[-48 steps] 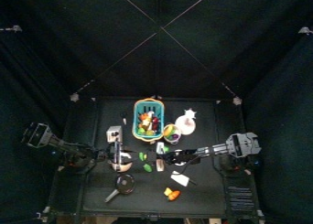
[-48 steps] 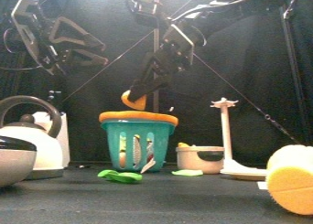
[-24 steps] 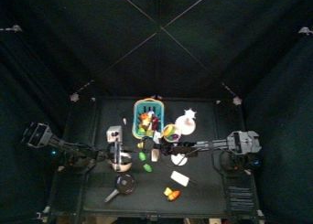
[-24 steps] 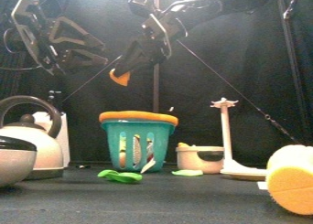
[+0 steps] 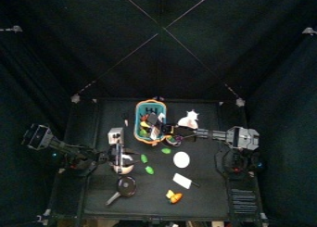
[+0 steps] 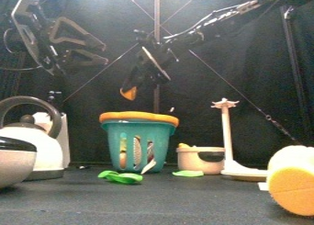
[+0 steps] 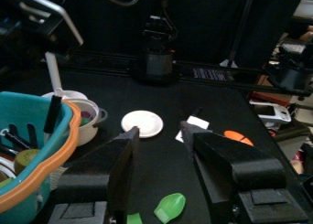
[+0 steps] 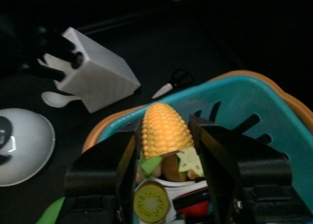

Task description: Place corn top into basket

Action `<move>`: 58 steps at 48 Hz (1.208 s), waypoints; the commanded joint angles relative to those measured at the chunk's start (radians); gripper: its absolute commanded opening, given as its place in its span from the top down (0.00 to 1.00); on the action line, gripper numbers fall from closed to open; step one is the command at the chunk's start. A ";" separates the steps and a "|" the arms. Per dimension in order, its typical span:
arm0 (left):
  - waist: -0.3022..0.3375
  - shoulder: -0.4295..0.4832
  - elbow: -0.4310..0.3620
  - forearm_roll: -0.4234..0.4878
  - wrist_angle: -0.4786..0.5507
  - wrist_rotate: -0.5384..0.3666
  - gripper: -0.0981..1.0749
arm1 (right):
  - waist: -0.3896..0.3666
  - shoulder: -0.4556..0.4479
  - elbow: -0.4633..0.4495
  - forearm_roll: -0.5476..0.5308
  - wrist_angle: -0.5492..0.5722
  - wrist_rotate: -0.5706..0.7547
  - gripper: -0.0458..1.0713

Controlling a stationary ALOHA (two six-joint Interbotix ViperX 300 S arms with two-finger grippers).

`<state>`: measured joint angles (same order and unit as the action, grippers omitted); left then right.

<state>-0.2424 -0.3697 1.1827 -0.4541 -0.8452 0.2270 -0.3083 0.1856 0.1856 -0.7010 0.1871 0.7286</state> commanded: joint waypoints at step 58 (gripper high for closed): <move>0.000 -0.003 -0.017 0.000 -0.009 -0.002 0.23 | -0.006 0.037 0.014 0.031 0.155 -0.011 0.16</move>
<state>-0.2424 -0.3697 1.1827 -0.4541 -0.8452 0.2270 -0.3175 0.2531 0.2102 -0.6642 0.2884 0.7194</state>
